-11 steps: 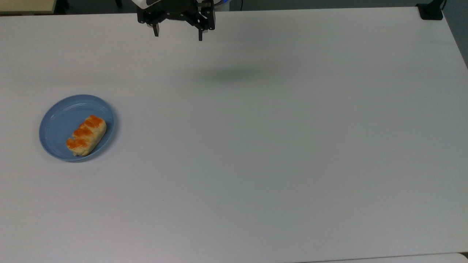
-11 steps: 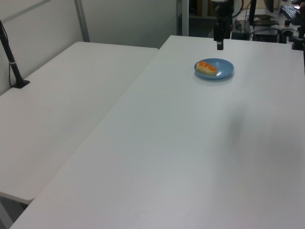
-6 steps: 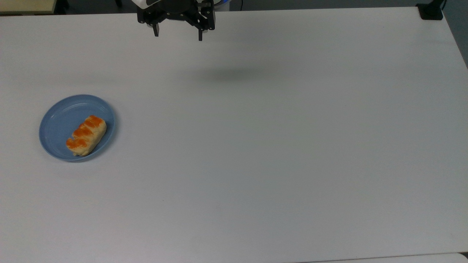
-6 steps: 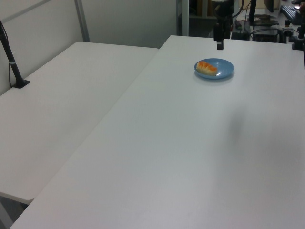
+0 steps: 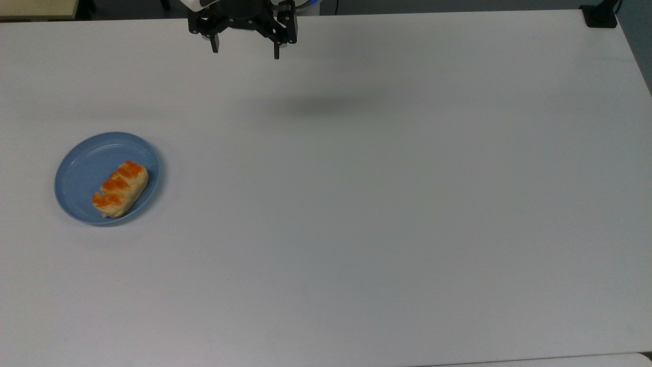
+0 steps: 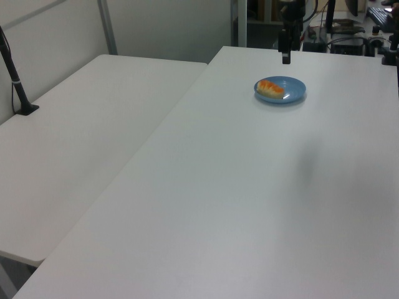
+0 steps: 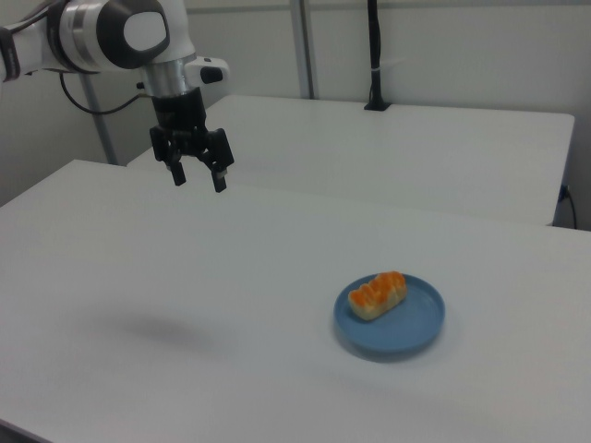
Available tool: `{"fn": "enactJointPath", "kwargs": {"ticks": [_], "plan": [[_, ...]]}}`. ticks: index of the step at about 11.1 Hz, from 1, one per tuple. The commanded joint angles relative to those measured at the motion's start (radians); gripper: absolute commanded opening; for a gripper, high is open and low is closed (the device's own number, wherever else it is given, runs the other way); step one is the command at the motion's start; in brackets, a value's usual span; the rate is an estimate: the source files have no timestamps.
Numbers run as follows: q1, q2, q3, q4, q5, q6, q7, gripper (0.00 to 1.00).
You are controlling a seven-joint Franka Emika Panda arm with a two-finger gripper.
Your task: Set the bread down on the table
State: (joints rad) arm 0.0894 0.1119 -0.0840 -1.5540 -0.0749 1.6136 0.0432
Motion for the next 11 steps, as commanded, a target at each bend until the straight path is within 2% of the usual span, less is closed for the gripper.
{"fn": "enactJointPath", "kwargs": {"ticks": [1,4,5,8,11], "plan": [[-0.045,0.003,-0.023,-0.026,0.018,0.133,-0.016,1.00],[-0.091,0.116,-0.126,-0.026,0.018,0.329,-0.080,1.00],[-0.118,0.167,-0.140,-0.026,0.020,0.401,-0.078,1.00],[-0.180,0.288,-0.157,-0.026,0.020,0.553,-0.078,1.00],[-0.204,0.371,-0.157,-0.037,0.020,0.692,-0.063,1.00]]}}
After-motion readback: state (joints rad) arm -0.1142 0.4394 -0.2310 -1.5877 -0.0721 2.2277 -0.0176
